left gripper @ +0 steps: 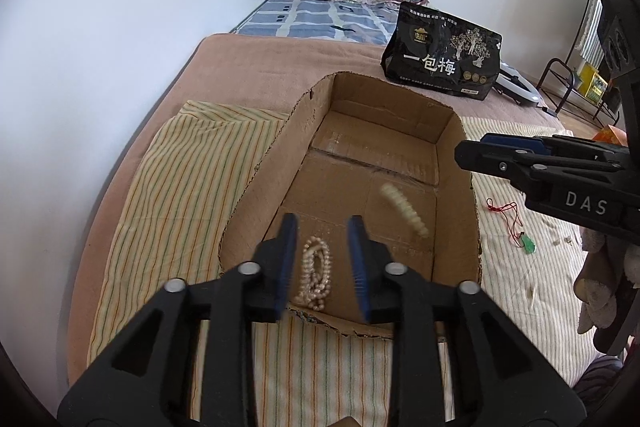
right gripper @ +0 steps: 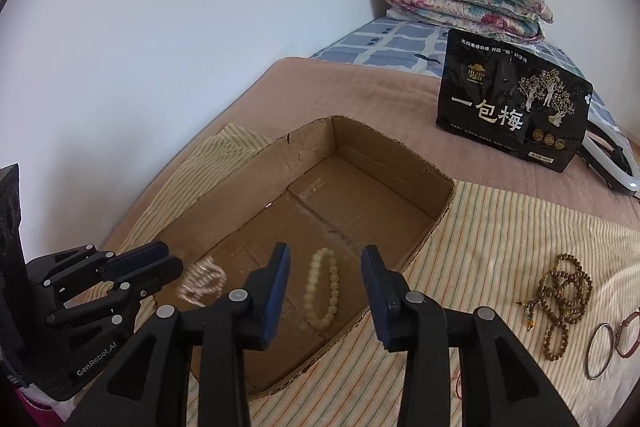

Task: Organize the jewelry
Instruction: 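Open both grippers to drop the necklace and bracelet into the box, then move the left tool to the green jade pendant while the right tool approaches the pearl earrings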

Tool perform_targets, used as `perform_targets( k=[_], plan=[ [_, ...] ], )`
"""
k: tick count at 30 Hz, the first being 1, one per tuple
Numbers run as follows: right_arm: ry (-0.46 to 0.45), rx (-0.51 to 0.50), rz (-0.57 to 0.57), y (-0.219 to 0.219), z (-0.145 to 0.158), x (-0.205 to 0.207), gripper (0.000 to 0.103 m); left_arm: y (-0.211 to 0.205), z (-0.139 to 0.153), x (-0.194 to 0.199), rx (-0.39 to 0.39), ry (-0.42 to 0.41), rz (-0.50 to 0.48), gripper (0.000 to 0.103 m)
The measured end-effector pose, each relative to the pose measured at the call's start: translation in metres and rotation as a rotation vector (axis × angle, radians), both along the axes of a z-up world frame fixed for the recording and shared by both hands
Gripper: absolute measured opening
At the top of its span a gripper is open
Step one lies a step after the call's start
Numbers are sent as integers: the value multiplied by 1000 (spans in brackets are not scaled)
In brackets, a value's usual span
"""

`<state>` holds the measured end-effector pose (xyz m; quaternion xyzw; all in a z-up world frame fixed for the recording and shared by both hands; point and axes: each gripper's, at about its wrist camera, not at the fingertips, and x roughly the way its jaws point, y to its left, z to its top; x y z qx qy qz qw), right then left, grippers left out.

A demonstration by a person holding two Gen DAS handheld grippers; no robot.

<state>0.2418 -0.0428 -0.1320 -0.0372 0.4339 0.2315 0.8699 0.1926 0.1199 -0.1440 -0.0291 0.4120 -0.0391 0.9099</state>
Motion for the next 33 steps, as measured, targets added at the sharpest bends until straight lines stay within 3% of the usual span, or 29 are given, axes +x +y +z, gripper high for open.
perform_targets(
  k=[4, 19, 33],
  plan=[
    [-11, -3, -5, -2, 3, -4, 47, -1, 2, -3, 5, -5, 0, 32],
    [-57, 4, -16, -21, 26, -20, 47, -15, 29, -19, 17, -55, -7, 32],
    [-122, 29, -70, -76, 57, -47, 47, -59, 65, -42, 27, -130, -66, 32]
  ],
)
